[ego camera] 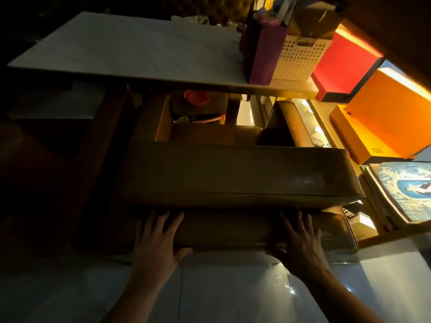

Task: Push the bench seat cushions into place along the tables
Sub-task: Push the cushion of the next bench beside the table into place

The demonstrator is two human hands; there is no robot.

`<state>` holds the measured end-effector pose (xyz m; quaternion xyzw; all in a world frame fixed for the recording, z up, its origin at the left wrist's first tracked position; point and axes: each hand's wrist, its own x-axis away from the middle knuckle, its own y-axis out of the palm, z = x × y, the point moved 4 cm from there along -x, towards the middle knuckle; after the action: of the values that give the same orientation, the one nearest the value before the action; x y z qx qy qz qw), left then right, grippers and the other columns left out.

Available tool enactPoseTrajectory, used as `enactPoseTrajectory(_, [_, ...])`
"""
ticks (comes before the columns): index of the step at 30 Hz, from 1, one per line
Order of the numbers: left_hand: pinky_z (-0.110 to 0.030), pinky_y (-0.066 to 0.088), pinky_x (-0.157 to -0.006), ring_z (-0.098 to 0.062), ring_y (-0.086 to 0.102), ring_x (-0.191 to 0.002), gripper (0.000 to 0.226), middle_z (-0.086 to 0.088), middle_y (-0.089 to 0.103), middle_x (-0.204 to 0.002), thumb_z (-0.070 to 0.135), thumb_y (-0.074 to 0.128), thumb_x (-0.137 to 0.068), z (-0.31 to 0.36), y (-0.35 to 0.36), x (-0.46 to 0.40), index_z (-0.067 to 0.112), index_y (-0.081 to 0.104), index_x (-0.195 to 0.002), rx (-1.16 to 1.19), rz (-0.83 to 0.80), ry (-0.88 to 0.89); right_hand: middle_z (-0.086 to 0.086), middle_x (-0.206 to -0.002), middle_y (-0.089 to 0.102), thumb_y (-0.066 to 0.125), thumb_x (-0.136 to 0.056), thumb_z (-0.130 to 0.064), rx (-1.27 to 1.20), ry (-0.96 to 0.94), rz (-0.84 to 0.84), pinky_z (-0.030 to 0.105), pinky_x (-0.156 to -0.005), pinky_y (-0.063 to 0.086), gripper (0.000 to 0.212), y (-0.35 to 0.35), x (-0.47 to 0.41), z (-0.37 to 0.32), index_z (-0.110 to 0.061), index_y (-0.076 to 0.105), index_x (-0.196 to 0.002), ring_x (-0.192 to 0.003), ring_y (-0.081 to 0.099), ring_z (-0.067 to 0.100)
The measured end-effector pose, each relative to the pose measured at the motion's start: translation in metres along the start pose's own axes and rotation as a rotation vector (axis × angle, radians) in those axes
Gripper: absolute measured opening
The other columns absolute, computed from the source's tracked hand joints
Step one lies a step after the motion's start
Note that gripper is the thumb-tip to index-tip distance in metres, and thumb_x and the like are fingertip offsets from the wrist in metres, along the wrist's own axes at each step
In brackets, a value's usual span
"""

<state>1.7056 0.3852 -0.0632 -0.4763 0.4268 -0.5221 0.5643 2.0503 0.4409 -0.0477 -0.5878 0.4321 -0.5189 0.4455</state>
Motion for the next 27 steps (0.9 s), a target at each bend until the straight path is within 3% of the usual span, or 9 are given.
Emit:
enactPoseTrajectory(3, [-0.060,0.041,-0.101,-0.035,0.037,-0.133,0.090,0.001,0.048,-0.141,0.080,0.061,-0.066,0.000,-0.003,-0.001,0.039,0.041,-0.144,-0.026,-0.031,-0.025,0.017,-0.163,0.011,0.064,-0.072,-0.076,0.006,0.002,0.014,0.065,-0.113,0.025,0.109,0.004,0.003,0.001,-0.033,0.013,-0.158,-0.149,0.006,0.044])
enactPoseTrajectory(8, [-0.057,0.045,-0.098,-0.033,0.036,-0.132,0.088,0.002,0.049,-0.139,0.081,0.058,-0.067,0.003,-0.004,0.001,0.039,0.041,-0.143,-0.030,-0.032,-0.035,0.017,-0.164,0.009,0.056,-0.075,-0.079,0.029,0.002,0.011,0.062,-0.116,0.022,0.106,0.009,0.004,0.004,-0.033,0.008,-0.158,-0.149,0.003,0.042])
enactPoseTrajectory(15, [-0.058,0.044,-0.099,-0.034,0.042,-0.127,0.087,0.000,0.054,-0.133,0.079,0.062,-0.065,0.007,-0.007,0.012,0.036,0.048,-0.139,-0.051,0.002,-0.019,0.023,-0.160,0.020,0.067,-0.071,-0.073,0.036,0.007,0.003,0.067,-0.111,0.029,0.107,0.018,0.008,0.007,-0.029,0.020,-0.157,-0.146,0.015,0.047])
enactPoseTrajectory(21, [-0.058,0.044,-0.099,-0.032,0.042,-0.126,0.088,0.002,0.054,-0.133,0.082,0.058,-0.064,0.005,0.000,0.015,0.039,0.045,-0.140,-0.050,-0.034,-0.024,0.019,-0.164,-0.010,0.056,-0.084,-0.068,-0.007,0.009,-0.068,0.063,-0.119,0.007,0.101,0.023,0.010,0.009,-0.034,-0.006,-0.156,-0.148,-0.013,0.043])
enactPoseTrajectory(27, [-0.053,0.051,-0.084,-0.031,0.040,-0.127,0.086,0.004,0.051,-0.138,0.082,0.053,-0.067,0.005,0.000,0.008,0.041,0.043,-0.142,-0.056,-0.075,-0.033,0.018,-0.162,-0.020,0.062,-0.084,-0.064,0.002,-0.009,-0.095,0.066,-0.118,0.007,0.107,0.021,0.003,0.008,-0.035,-0.014,-0.154,-0.146,-0.019,0.046])
